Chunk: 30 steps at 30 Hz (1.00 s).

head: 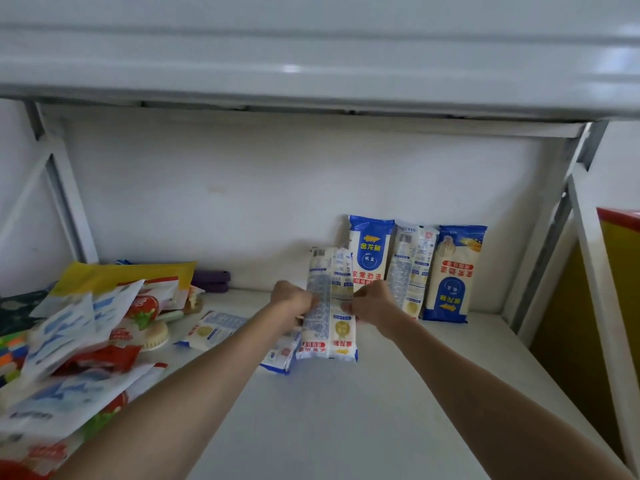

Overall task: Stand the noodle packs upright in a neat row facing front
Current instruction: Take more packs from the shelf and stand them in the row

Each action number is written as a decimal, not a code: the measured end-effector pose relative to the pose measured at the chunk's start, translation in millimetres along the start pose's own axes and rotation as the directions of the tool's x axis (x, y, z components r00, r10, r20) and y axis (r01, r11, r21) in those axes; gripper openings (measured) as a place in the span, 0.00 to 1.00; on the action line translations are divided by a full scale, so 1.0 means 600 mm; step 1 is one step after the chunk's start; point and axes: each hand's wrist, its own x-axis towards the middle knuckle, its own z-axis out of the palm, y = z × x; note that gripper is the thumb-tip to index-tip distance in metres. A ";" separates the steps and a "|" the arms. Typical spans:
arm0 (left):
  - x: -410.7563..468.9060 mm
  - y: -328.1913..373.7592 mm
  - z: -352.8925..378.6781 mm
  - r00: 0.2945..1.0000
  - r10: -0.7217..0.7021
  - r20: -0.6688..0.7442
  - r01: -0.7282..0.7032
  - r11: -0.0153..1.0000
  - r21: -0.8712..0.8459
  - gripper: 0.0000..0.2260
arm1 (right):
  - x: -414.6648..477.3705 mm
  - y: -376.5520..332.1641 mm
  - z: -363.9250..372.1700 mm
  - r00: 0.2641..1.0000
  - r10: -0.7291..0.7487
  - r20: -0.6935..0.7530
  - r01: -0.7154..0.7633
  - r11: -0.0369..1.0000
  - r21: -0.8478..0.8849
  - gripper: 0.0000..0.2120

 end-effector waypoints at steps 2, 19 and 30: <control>0.026 0.013 0.000 0.999 0.034 -0.042 -0.035 0.999 -0.023 0.08 | 0.021 -0.016 0.000 0.999 -0.032 -0.031 0.032 0.999 0.011 0.07; 0.174 -0.013 0.053 0.921 0.227 -0.316 -0.251 0.967 -0.037 0.13 | 0.157 -0.001 0.071 0.950 -0.139 -0.279 0.136 0.990 -0.028 0.02; 0.200 -0.039 0.079 0.902 0.259 -0.345 -0.294 0.954 -0.051 0.08 | 0.193 0.023 0.109 0.915 -0.194 -0.353 0.175 0.981 -0.087 0.03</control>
